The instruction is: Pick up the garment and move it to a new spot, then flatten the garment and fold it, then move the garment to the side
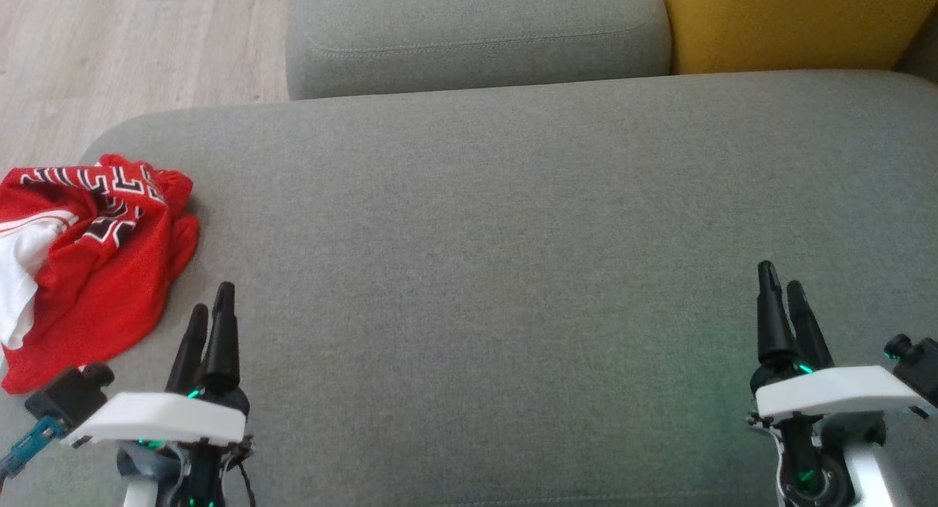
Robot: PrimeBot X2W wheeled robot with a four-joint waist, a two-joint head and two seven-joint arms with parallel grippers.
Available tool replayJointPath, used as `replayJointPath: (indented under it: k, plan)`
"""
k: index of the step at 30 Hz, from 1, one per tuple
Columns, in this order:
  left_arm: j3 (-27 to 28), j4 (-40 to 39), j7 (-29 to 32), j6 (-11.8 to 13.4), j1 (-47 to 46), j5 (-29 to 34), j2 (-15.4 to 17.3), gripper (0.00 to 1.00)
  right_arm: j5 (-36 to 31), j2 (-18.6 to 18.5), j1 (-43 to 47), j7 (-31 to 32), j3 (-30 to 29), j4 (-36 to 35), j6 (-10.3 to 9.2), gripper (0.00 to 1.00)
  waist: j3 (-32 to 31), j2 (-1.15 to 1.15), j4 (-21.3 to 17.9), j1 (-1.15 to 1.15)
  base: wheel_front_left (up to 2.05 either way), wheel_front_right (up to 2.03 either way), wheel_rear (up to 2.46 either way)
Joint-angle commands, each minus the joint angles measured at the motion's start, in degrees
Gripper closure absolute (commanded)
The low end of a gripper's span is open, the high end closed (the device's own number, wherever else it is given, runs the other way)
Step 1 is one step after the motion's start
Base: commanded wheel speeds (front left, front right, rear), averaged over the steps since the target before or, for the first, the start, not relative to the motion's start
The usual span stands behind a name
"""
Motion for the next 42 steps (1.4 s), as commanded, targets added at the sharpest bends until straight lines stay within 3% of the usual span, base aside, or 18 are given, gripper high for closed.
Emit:
replayJointPath:
  k: [1, 42]
  plan:
    - [0.58, -2.67, -0.92, -0.35, -2.97, 2.37, 1.32, 0.00, -2.49, -0.90, -3.02, -0.93, 1.00, -2.45, -0.02, 0.00, -0.01, 0.00, -0.01, 0.00, 0.00, 0.00, 0.00]
    - [-2.27, -2.71, -7.64, 1.21, -3.00, 33.45, 3.65, 0.00, -33.61, -0.35, -2.94, -5.66, 4.97, -3.58, -0.04, 0.00, -0.49, 0.00, -0.12, 0.00, 0.00, 0.00, 0.00]
